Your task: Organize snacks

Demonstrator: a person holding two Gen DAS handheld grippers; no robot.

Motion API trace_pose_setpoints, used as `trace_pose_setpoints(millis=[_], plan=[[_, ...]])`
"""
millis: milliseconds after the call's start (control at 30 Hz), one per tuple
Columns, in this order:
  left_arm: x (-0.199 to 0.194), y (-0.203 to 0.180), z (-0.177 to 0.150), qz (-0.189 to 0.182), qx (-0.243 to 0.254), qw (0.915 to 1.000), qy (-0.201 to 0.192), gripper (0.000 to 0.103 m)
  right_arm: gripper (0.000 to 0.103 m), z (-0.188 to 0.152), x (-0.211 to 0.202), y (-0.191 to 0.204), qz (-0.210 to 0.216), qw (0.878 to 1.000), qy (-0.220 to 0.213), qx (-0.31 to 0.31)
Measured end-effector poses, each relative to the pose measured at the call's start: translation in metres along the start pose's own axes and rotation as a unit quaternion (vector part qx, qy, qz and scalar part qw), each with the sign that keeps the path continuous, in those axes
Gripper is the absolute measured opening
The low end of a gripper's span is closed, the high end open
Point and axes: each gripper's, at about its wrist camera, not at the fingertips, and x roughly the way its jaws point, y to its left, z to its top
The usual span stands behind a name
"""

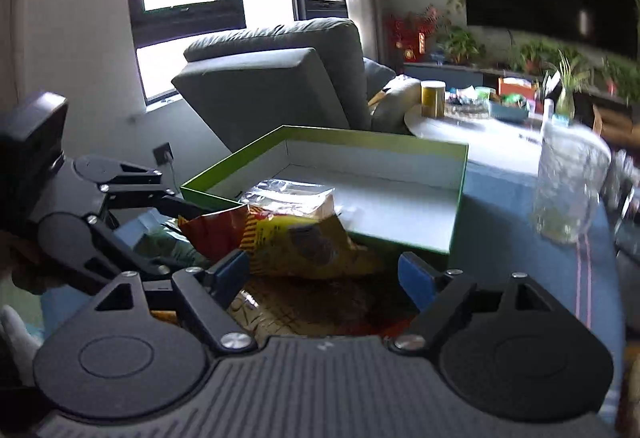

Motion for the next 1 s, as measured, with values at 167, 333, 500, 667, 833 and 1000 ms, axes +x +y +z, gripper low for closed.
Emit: trace_pose_setpoints(millis=[167, 333, 500, 667, 833, 1000], plan=[[-0.005, -0.004, 0.004, -0.008, 0.011, 0.9998, -0.017, 0.039, 0.078, 0.002, 0.014, -0.005, 0.024, 1.0, -0.005, -0.011], [-0.011, -0.003, 0.011, -0.013, -0.007, 0.9994, -0.031, 0.038, 0.078, 0.006, 0.017, -0.008, 0.022, 1.0, -0.014, 0.017], [-0.022, -0.008, 0.031, -0.016, -0.001, 0.9976, -0.067, 0.038, 0.078, 0.018, -0.009, -0.005, -0.008, 0.997, -0.07, 0.024], [-0.009, -0.003, 0.059, -0.012, -0.008, 0.9964, -0.083, 0.038, 0.078, 0.034, -0.009, -0.021, -0.037, 0.993, -0.092, 0.058], [0.019, 0.012, 0.07, -0.024, -0.041, 0.997, -0.061, 0.038, 0.078, 0.036, 0.008, -0.044, -0.032, 0.987, -0.092, 0.127], [0.048, 0.018, 0.068, -0.03, -0.061, 0.9973, -0.029, 0.039, 0.078, 0.031, 0.029, -0.058, -0.038, 0.98, -0.072, 0.182]])
